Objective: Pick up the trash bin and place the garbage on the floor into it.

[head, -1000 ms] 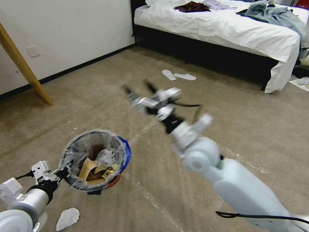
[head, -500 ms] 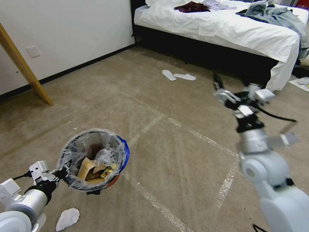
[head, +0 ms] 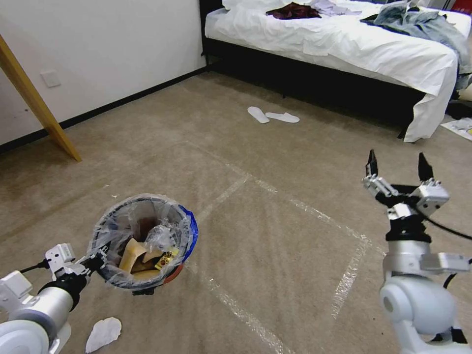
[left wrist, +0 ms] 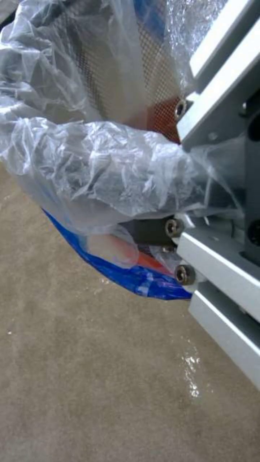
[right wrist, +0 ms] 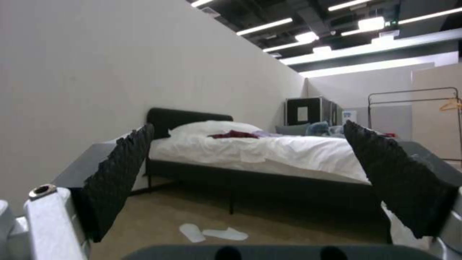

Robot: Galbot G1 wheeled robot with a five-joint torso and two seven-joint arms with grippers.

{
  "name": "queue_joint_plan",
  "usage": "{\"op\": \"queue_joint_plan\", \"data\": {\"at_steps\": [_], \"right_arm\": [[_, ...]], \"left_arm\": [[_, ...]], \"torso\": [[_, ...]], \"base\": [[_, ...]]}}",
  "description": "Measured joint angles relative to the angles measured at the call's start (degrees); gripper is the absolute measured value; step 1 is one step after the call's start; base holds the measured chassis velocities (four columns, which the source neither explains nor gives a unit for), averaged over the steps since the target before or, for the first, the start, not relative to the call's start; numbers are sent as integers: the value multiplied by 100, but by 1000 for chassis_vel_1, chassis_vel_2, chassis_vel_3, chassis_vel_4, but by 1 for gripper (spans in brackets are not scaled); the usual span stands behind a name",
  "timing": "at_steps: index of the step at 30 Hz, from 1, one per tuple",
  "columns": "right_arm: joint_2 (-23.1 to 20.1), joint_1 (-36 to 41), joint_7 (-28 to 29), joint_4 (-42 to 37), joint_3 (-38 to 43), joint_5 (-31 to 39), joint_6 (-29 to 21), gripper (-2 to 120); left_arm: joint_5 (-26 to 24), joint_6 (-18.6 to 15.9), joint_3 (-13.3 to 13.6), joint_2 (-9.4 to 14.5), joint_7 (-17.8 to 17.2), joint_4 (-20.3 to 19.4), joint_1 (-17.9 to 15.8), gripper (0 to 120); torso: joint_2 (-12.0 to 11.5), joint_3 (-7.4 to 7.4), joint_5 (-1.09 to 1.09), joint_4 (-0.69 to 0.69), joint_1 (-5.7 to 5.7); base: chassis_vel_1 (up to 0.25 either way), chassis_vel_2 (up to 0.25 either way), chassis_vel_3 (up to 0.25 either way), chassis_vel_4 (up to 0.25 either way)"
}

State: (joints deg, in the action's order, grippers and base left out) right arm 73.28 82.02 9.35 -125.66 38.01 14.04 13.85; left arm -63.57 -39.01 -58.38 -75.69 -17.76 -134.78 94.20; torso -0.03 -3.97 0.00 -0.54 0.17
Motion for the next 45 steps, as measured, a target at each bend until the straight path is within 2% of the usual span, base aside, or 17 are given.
{"op": "queue_joint_plan", "data": {"at_steps": [7, 18, 26, 45], "right_arm": [[194, 191, 20, 111, -108, -461, 192, 100], [244, 320, 24, 160, -60, -523, 353, 100], [267, 330, 11, 193, -90, -536, 417, 100], [257, 214, -4, 404, -221, -562, 436, 100]], "left_arm": [[43, 8, -14, -65, 4, -41, 64, 1], [115, 22, -33, -149, 15, -78, 106, 1], [-81, 5, -128, -139, -117, -134, 173, 1], [-343, -71, -173, -102, -313, -83, 105, 1]], "torso": [[0, 0, 0, -1, 0], [0, 0, 0, -1, 0], [0, 0, 1, -1, 0], [0, -1, 0, -1, 1]], "base": [[0, 0, 0, 0], [0, 0, 0, 0], [-6, 5, 11, -7], [-133, 139, 135, -136]]}}
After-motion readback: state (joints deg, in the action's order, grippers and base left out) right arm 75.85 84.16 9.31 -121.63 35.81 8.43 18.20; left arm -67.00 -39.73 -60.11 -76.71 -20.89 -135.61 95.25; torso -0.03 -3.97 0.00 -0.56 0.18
